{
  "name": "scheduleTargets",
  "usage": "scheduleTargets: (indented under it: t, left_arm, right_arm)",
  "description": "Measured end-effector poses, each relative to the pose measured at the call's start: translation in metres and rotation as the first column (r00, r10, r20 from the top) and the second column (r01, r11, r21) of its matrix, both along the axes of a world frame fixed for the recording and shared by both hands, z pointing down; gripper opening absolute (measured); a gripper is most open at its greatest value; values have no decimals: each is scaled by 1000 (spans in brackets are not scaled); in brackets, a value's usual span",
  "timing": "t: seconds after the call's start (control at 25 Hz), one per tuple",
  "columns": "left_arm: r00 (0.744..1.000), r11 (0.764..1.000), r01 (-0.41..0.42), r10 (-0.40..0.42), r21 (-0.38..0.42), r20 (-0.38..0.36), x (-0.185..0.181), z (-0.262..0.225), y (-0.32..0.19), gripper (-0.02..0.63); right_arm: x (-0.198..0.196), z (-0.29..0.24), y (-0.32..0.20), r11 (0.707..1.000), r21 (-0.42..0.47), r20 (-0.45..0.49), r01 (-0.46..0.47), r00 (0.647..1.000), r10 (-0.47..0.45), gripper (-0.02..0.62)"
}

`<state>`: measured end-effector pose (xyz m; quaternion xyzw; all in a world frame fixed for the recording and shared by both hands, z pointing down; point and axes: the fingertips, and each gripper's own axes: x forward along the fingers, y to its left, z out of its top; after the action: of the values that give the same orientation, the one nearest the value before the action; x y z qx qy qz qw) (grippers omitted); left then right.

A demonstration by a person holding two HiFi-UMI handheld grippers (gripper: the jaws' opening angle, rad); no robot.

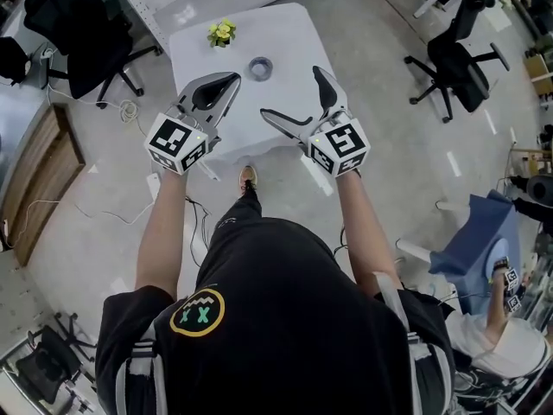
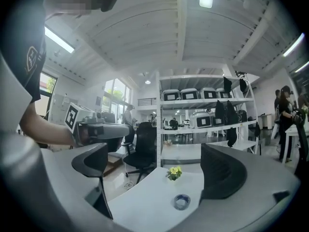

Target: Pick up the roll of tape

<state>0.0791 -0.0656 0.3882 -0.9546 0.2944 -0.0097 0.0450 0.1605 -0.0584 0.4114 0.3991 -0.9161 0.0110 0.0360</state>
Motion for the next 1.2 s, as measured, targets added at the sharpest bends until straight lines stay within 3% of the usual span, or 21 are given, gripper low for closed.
scheduleTargets:
  t: [0.52, 0.76, 1.2]
  left_arm:
    - [998, 998, -56, 55, -16, -31, -36, 4, -126, 20]
    - [997, 997, -68, 67, -27, -28, -39, 12, -155, 20]
    - [1000, 998, -8, 7, -56, -19, -30, 19, -185, 20]
  right_arm:
    - [-44, 6, -121, 999, -18, -19, -43, 999, 43, 598]
    - [-47, 11, -149, 998, -24, -32, -50, 998, 49, 598]
    - [-42, 17, -186, 999, -34, -27, 8, 1000, -9, 598]
